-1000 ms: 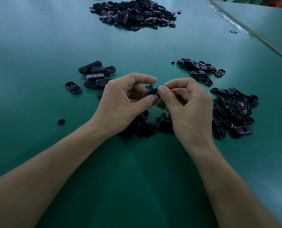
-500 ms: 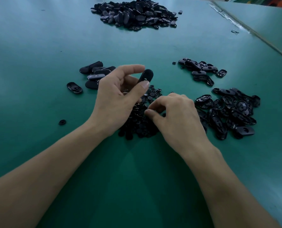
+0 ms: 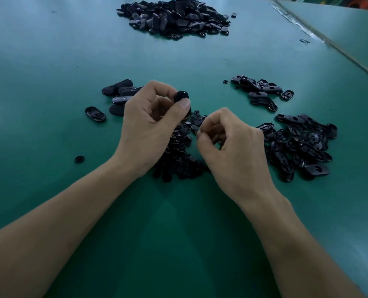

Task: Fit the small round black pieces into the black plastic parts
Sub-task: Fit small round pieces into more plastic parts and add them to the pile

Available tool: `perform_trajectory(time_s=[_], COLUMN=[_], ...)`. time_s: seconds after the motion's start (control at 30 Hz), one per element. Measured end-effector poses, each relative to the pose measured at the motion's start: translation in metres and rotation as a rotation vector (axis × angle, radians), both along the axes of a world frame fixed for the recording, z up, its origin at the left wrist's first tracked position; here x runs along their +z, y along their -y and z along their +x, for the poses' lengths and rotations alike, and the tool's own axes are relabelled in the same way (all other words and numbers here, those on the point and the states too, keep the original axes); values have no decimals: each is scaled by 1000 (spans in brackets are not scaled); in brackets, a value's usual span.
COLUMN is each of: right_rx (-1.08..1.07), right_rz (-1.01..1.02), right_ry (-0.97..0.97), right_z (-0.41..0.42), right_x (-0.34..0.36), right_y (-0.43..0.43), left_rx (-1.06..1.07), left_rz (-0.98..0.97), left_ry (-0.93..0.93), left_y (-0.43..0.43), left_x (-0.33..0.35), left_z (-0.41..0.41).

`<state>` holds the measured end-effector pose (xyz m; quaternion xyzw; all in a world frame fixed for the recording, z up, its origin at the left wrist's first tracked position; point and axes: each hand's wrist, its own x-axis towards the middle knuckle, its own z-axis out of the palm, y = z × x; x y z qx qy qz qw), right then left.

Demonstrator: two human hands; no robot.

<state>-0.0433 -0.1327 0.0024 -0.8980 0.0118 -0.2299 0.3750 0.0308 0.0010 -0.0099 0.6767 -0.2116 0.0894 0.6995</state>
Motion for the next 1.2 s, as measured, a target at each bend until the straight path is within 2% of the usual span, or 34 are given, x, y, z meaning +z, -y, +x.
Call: perform_trajectory(time_s=[0.23,0.47,0.63,0.93,1.2], right_rx=[-57,-45,-33,7,-41], right_rz=[143,134,242,274,330], right_ry=[85,151,123,95,89], right_z=[1,2,3,4,5], right_x=[0,1,2,1,1], right_y=[1,0,-2,-2,-1], left_rx=[25,22,28,-13,-58], left_rz=[-12,5,-29,-51,-17], left_ry=[-7,-15,-26,-67,-68], left_y=[-2,-3,-2,-2,-1], left_x=[-2,-4,-5,-2,0], left_z=[2,4,4,-1,-3])
